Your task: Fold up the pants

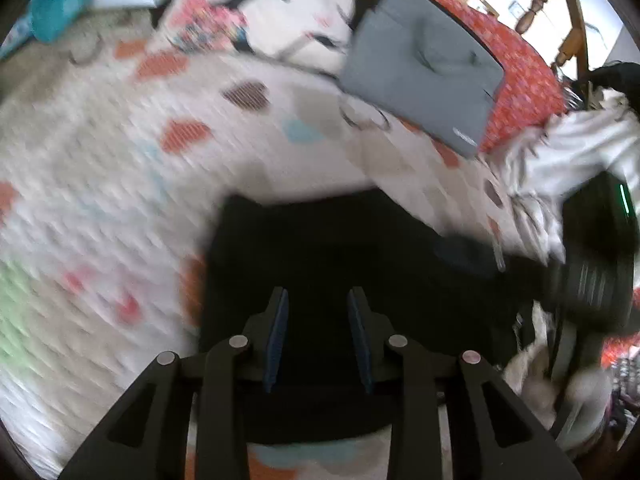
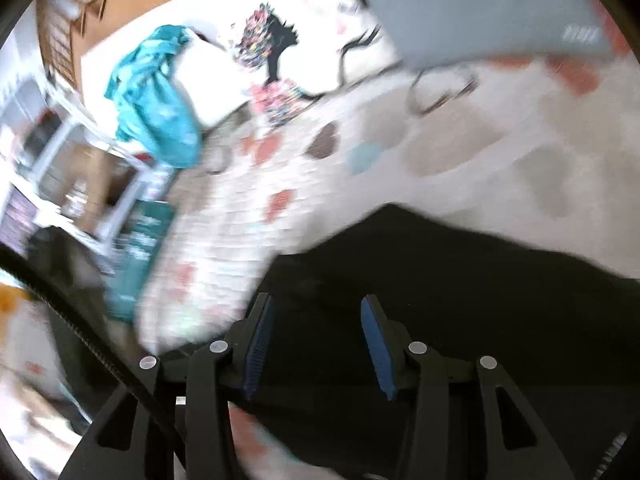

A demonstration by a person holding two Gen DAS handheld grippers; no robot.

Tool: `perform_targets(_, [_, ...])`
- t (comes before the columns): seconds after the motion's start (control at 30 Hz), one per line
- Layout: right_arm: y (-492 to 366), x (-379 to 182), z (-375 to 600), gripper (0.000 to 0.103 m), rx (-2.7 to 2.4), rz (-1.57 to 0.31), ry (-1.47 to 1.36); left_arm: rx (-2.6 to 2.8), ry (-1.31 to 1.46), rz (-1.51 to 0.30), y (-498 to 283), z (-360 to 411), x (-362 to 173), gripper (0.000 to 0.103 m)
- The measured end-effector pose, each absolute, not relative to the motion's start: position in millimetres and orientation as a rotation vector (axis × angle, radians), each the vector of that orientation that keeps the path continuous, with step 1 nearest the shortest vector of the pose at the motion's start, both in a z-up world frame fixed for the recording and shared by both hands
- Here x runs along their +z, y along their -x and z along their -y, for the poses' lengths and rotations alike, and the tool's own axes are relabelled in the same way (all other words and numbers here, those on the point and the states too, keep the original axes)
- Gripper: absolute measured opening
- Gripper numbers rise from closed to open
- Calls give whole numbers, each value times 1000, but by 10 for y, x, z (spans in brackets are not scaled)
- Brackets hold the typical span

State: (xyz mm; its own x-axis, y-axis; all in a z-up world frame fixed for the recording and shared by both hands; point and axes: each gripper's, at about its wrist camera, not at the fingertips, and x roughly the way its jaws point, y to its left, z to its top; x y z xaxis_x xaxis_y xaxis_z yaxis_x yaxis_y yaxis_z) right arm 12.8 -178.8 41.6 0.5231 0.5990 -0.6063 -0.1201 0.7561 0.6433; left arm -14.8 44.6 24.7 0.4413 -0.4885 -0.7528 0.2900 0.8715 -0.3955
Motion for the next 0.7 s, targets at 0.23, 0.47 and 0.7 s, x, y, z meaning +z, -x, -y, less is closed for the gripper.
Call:
perform_targets(0.23, [-658, -136, 1478, 29, 521, -1149, -630, -493, 271, -1024, 328, -358, -137, 29])
perform_targets(0.47, [-955, -89, 2021, 27, 313, -1035, -755, -513, 265, -971, 417, -387, -151, 29])
perform_targets(0.7, [-1244, -186, 1932, 5, 226, -1077, -669, -493, 209, -935, 399, -272, -132, 30])
